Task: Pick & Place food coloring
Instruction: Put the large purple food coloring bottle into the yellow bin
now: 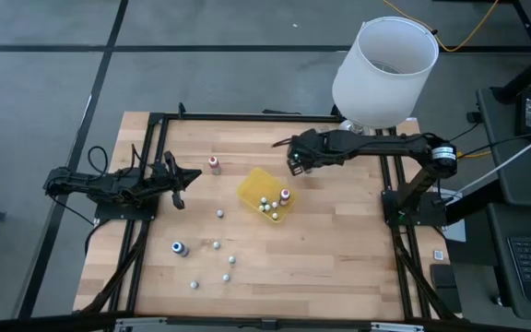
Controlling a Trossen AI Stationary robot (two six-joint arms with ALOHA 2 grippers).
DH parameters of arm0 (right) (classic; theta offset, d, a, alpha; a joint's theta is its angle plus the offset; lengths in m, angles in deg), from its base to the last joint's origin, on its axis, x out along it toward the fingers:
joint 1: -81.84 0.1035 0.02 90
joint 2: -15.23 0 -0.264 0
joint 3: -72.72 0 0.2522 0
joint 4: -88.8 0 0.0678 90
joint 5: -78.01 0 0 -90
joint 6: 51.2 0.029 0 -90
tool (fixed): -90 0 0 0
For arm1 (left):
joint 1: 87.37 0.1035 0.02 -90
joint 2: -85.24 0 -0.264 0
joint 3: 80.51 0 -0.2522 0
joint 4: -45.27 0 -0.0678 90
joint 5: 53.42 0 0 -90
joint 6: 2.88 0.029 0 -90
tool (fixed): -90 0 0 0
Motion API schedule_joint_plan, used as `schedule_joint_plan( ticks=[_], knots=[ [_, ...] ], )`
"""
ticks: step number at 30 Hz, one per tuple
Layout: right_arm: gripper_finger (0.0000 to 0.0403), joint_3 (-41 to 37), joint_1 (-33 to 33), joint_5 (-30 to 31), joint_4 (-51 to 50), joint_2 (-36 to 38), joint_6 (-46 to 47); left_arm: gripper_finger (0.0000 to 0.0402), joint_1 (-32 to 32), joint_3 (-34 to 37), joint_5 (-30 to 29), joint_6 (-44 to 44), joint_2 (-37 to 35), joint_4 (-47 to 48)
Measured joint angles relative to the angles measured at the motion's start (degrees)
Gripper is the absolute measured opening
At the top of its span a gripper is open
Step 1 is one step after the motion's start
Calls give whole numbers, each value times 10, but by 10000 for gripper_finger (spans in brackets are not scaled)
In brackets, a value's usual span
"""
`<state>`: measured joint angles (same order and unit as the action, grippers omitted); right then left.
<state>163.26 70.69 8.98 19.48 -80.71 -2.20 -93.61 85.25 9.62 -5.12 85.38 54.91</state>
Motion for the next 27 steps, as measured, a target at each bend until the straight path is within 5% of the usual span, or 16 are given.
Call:
schedule_joint_plan(
  ticks=[11,27],
  knots=[
    [128,96,28,-46,0,0,-172,11,0,0,0,0,0,0],
    [128,102,33,-165,66,0,-407,11,0,0,0,0,0,0]
  ],
)
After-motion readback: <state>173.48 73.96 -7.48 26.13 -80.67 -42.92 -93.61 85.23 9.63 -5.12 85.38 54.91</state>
